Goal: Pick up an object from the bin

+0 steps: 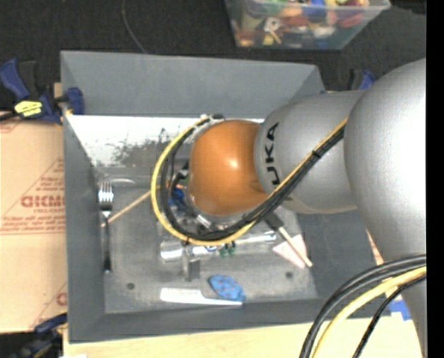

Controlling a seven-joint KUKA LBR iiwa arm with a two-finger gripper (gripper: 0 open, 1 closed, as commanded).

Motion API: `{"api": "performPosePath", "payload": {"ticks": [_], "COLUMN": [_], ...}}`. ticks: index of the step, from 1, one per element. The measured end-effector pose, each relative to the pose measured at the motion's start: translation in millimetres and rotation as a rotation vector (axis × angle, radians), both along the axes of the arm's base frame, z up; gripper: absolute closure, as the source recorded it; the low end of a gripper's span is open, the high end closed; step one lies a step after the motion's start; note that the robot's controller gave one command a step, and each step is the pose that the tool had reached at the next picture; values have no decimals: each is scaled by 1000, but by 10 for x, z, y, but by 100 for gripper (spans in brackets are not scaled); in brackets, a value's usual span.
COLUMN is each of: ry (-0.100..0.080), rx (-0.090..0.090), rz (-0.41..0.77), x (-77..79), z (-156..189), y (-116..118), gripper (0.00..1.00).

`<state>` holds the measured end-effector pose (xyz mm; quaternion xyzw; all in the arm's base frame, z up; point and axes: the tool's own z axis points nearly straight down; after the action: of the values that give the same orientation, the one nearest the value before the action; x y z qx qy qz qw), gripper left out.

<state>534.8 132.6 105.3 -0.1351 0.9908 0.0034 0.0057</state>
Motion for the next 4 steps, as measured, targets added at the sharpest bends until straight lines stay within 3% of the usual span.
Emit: {"api": "performPosePath", "payload": {"ticks": [1, 2, 3, 4], "ry": [5, -1, -4, -4], "rx": [-4, 4, 0, 0], "rz": [-247, -175, -225, -225], "x": [157, 67, 81, 81], "z": [-49, -352, -339, -339], "y": [-617, -615, -444, -444], "gripper": [0, 0, 100, 100]}}
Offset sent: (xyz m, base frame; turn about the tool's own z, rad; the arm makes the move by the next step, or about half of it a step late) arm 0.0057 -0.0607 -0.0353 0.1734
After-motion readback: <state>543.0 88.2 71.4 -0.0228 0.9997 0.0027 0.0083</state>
